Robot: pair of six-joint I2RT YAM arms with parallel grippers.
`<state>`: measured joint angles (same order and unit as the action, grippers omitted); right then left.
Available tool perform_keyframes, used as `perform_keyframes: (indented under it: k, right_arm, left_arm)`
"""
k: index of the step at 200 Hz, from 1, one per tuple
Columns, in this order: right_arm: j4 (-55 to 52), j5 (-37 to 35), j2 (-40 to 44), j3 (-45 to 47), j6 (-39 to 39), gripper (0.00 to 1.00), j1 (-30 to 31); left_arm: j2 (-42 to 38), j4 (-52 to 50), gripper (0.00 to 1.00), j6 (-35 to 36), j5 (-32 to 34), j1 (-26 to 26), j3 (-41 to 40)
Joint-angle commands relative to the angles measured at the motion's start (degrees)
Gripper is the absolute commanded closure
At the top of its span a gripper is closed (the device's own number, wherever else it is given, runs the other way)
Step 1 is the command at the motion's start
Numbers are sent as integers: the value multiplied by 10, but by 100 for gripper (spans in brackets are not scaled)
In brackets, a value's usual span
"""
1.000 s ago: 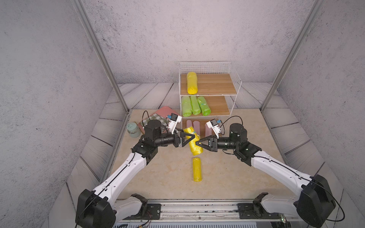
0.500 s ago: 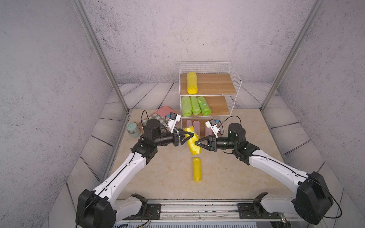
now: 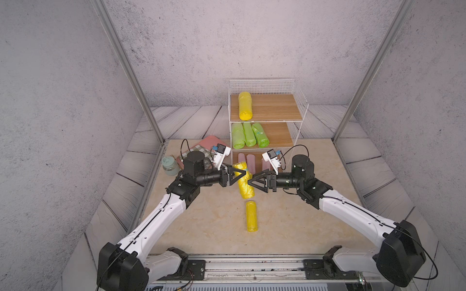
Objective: Sort the rolls of trash bags by color and place them on the shelf
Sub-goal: Pick up the roll of trash bags from the center of the board.
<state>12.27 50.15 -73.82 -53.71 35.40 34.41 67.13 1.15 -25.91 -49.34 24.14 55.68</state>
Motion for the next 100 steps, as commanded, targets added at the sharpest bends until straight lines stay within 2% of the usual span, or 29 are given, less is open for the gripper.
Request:
perform_keyframes:
  k: [1,37,64,100]
  right_arm:
    - [-28,-6,22,-11,-32,14,-2]
    - [-4,3,27,-4,-17,6,-2]
    - [8,18,15,-14,-5,7,-2]
    - [54,42,-7,-21,30,12,-1]
  left_arm:
    - [-12,1,100,16,-18,-8,37]
    - [-7,-11,100,20,-35,-8,63]
    - [-6,-4,100,11,-47,-8,70]
    - [-4,5,100,6,-48,-8,79]
